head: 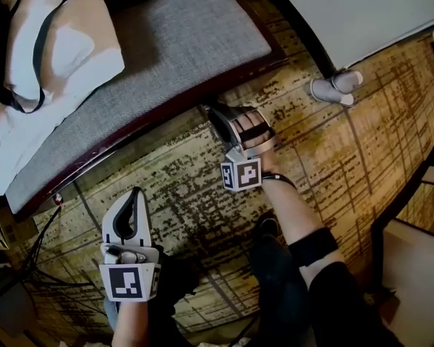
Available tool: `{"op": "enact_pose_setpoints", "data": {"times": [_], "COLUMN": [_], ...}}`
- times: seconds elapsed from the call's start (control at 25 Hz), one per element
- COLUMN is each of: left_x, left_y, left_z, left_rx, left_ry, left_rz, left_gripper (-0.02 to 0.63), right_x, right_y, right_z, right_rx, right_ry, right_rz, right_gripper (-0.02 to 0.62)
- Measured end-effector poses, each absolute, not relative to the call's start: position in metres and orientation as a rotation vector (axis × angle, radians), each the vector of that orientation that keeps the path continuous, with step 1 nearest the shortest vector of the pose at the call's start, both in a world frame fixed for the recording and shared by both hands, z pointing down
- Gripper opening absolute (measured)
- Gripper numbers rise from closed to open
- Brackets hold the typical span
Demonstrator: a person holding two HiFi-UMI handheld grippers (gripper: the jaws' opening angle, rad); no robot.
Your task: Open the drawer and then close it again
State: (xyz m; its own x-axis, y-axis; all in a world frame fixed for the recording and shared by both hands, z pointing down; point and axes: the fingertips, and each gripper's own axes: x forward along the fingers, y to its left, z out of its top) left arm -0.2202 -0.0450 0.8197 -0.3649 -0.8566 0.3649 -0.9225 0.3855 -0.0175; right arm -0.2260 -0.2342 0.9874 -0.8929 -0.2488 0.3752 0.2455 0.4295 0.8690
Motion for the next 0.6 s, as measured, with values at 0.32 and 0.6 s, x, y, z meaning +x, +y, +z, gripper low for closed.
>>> {"op": "enact_pose_setpoints", "data": {"times": [0.32,0.6], "left_x": [-0.208,-0.199], "left_y": [-0.064,-0.066], "left_z": [0.826,0.825], "left_rx": [1.612,1.639], "left_ry": [-2.342,-2.338], "left_rz": [0.346,0.376], "left_gripper": [0.002,0.002], "right_x": [-0.225,-0.225], "right_y": [-0.236,-0.236], "right_z": [0.983,0.982], "right_rx": [0.053,0.075], "right_ry": [-2.279,-2.285], "right_rz": [-1.487,-1.482], "right_gripper": [0.066,0.066]}}
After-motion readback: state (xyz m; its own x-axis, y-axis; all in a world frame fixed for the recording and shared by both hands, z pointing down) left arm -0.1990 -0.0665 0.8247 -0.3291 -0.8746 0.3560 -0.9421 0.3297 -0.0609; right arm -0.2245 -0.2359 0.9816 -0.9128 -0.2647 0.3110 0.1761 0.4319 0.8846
